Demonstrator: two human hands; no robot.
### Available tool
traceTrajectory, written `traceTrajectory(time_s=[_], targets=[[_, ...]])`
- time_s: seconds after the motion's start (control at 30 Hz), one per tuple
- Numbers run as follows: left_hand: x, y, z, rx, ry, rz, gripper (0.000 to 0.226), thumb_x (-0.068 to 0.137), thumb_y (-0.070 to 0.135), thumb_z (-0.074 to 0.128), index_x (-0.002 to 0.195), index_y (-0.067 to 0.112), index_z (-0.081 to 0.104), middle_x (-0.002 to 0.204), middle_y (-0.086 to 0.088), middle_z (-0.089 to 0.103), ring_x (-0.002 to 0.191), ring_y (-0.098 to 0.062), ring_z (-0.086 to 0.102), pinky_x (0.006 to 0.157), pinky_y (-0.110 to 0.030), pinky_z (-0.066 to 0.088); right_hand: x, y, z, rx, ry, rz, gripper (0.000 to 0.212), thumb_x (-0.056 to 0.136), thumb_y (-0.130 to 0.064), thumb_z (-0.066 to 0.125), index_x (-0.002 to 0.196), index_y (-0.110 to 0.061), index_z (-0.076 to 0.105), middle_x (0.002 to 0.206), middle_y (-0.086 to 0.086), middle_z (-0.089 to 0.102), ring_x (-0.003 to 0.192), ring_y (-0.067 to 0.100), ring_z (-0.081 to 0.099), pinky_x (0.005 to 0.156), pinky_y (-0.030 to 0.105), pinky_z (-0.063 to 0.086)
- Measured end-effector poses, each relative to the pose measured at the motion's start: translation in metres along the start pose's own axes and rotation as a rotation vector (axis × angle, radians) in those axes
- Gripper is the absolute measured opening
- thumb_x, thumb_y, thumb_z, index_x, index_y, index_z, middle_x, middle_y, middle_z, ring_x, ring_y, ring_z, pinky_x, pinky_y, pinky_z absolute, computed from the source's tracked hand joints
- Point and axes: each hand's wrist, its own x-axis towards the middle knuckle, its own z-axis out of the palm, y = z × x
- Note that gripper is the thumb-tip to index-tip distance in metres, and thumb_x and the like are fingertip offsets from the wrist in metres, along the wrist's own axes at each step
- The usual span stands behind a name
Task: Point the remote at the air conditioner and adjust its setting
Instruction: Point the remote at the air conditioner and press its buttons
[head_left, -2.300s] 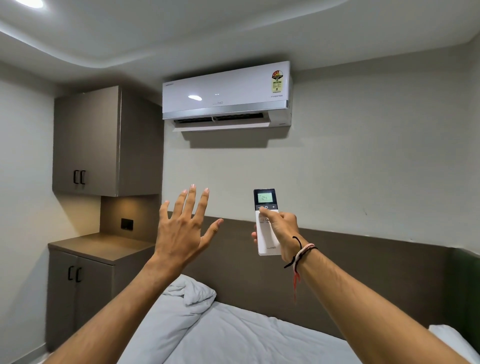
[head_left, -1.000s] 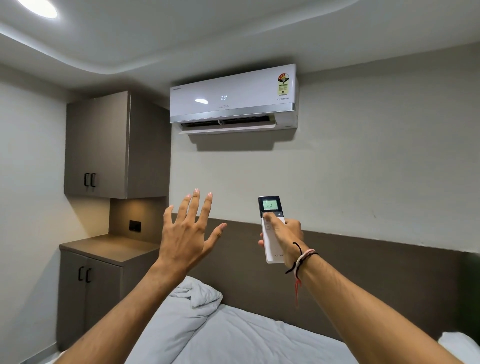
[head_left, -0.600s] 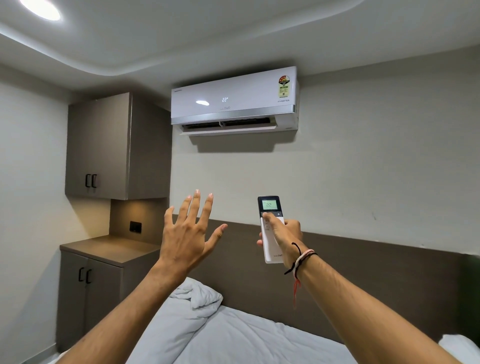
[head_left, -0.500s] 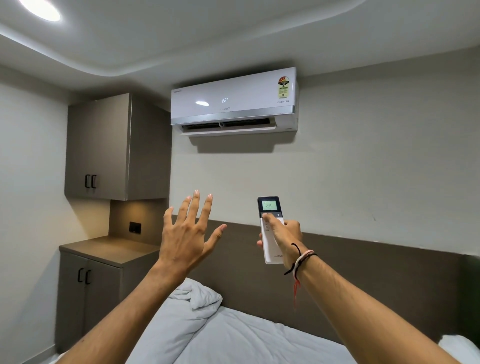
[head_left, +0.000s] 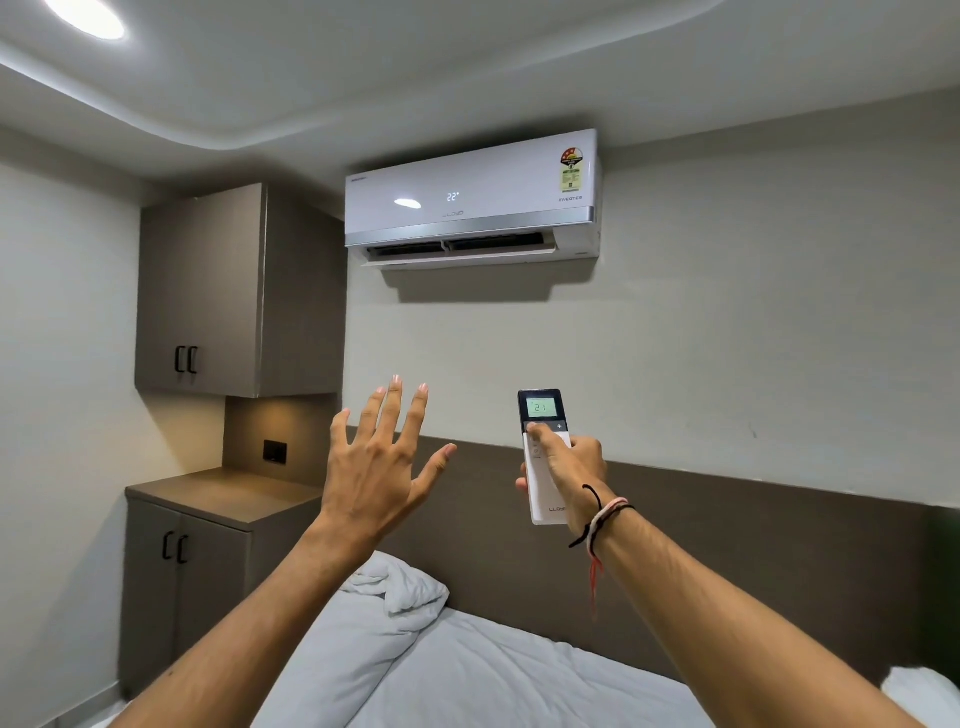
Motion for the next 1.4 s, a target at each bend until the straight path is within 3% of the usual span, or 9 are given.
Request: traceTrajectory(time_s=[0.2, 0.3, 0.47, 0.57, 0.63, 0.83, 1.03, 1.17, 1.4], targets=[[0.001, 0.000, 0.001, 0.002, -0.001, 0.004, 0.086, 0.090, 0.073, 0.009, 0.159, 0.024, 0.022, 0.166, -0.015, 0.029, 0.151, -0.031, 0.032, 0.115, -0.062, 0.035, 0.006, 0.002, 0.001, 0.000, 0.031, -0.004, 0.031, 0.085, -0.038, 0.072, 0.087, -0.007, 0.067, 0.083, 0.018, 0.075, 0.068, 0.036, 0.076, 0.041, 0.019, 0.048], [0.001, 0.000, 0.001, 0.004, 0.000, 0.003, 0.086, 0.090, 0.073, 0.009, 0.159, 0.023, 0.023, 0.166, -0.015, 0.029, 0.151, -0.031, 0.033, 0.115, -0.062, 0.035, 0.012, 0.005, 0.001, -0.023, 0.043, -0.020, 0.033, 0.086, -0.039, 0.071, 0.091, -0.007, 0.069, 0.083, 0.017, 0.076, 0.057, 0.030, 0.070, 0.048, 0.024, 0.051], [0.001, -0.001, 0.001, 0.008, 0.004, -0.001, 0.086, 0.090, 0.073, 0.008, 0.159, 0.023, 0.024, 0.166, -0.015, 0.029, 0.151, -0.031, 0.033, 0.115, -0.062, 0.035, 0.019, 0.011, 0.002, -0.023, 0.066, -0.029, 0.044, 0.082, -0.044, 0.073, 0.100, -0.004, 0.070, 0.082, 0.017, 0.077, 0.061, 0.029, 0.072, 0.057, 0.031, 0.056], [0.001, 0.000, 0.001, 0.004, 0.003, 0.001, 0.086, 0.090, 0.072, 0.009, 0.159, 0.023, 0.023, 0.166, -0.015, 0.028, 0.151, -0.031, 0.032, 0.115, -0.062, 0.035, 0.019, 0.011, 0.004, -0.053, 0.071, -0.046, 0.063, 0.064, -0.047, 0.086, 0.107, -0.009, 0.059, 0.093, 0.015, 0.075, 0.081, 0.032, 0.074, 0.076, 0.044, 0.062], [0.001, 0.001, 0.002, 0.004, 0.003, -0.001, 0.085, 0.090, 0.072, 0.010, 0.159, 0.023, 0.023, 0.166, -0.015, 0.029, 0.151, -0.031, 0.033, 0.115, -0.063, 0.035, 0.017, 0.012, 0.004, -0.087, 0.087, -0.075, 0.074, 0.055, -0.039, 0.092, 0.110, -0.015, 0.049, 0.104, 0.010, 0.069, 0.094, 0.032, 0.070, 0.081, 0.044, 0.060], [0.000, 0.003, 0.003, 0.005, -0.002, -0.008, 0.084, 0.091, 0.071, 0.013, 0.157, 0.022, 0.029, 0.164, -0.016, 0.032, 0.149, -0.032, 0.036, 0.113, -0.064, 0.037, 0.019, 0.015, 0.003, -0.137, 0.118, -0.204, 0.071, 0.058, -0.022, 0.092, 0.109, -0.021, 0.042, 0.097, 0.002, 0.064, 0.086, 0.022, 0.063, 0.057, 0.023, 0.045], [0.000, 0.006, 0.006, -0.001, 0.001, -0.002, 0.082, 0.093, 0.070, 0.016, 0.157, 0.021, 0.031, 0.163, -0.017, 0.035, 0.148, -0.033, 0.039, 0.112, -0.063, 0.038, 0.023, 0.018, 0.001, -0.163, 0.206, -0.275, 0.064, 0.057, -0.019, 0.090, 0.104, -0.022, 0.046, 0.078, -0.012, 0.058, 0.078, 0.020, 0.065, 0.068, 0.034, 0.058], [-0.004, 0.013, 0.011, -0.021, -0.013, -0.001, 0.080, 0.093, 0.069, 0.020, 0.155, 0.020, 0.035, 0.161, -0.017, 0.037, 0.146, -0.034, 0.041, 0.110, -0.063, 0.039, 0.025, 0.023, -0.006, -0.166, 0.238, -0.294, 0.063, 0.058, -0.020, 0.089, 0.104, -0.022, 0.047, 0.076, -0.013, 0.058, 0.068, 0.007, 0.060, 0.060, 0.026, 0.052], [-0.023, 0.036, 0.032, -0.071, -0.046, 0.016, 0.077, 0.095, 0.065, 0.023, 0.154, 0.019, 0.037, 0.160, -0.018, 0.039, 0.146, -0.033, 0.041, 0.111, -0.063, 0.039, 0.021, 0.044, -0.029, -0.203, 0.289, -0.275, 0.063, 0.058, -0.021, 0.088, 0.105, -0.024, 0.045, 0.076, -0.016, 0.057, 0.066, 0.003, 0.059, 0.057, 0.025, 0.050]])
